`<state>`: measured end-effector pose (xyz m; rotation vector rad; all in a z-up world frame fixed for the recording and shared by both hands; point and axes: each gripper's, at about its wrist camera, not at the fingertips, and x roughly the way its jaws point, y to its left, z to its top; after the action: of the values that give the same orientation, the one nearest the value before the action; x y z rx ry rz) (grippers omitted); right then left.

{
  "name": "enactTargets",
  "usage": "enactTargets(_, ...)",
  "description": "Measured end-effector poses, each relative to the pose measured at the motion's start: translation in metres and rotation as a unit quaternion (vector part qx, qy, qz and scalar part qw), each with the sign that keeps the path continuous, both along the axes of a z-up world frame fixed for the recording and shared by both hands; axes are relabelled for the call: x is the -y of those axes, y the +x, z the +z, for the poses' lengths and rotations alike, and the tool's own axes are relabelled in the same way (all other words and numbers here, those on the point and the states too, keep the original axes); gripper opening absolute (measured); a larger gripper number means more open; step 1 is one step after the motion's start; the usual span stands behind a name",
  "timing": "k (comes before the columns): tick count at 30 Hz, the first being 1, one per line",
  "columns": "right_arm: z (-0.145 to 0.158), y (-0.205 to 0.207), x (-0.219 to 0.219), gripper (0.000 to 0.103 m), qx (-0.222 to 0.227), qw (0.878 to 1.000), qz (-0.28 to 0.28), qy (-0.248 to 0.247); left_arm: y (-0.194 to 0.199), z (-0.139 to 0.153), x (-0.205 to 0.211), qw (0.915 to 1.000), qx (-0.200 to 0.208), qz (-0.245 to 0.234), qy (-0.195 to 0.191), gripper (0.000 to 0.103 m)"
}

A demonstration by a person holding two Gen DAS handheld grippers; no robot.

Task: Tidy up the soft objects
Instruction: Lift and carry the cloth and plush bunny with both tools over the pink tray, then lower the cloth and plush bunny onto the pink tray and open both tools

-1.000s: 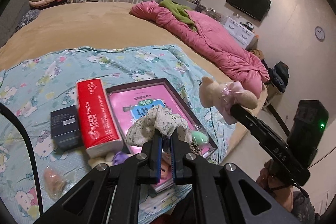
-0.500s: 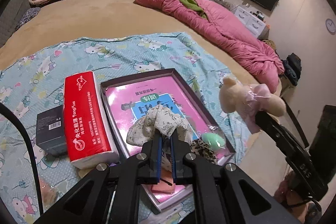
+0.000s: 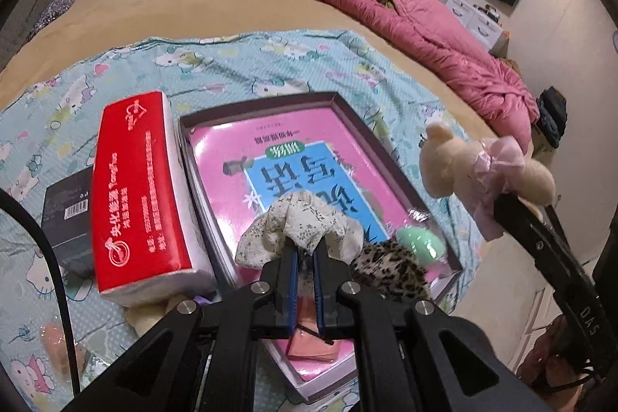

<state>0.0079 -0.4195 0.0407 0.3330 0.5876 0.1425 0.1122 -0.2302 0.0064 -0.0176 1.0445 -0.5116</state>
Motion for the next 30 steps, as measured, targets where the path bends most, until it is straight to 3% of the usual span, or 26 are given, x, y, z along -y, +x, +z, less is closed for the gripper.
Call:
enactTargets(17, -0.041, 0.025, -0.021, 0.02, -0.072, 0.994, 0.005, -0.08, -0.002, -0.029, 0.0, 0.9996, -0.027, -0.007, 0.008, 0.007)
enactTargets(30, -0.065, 0.038, -0.03, 0.022, -0.112, 0.99, 0.026, -0.08, -0.001, -0.03, -0.004, 0.9996, -0.025, -0.006, 0.011, 0.007)
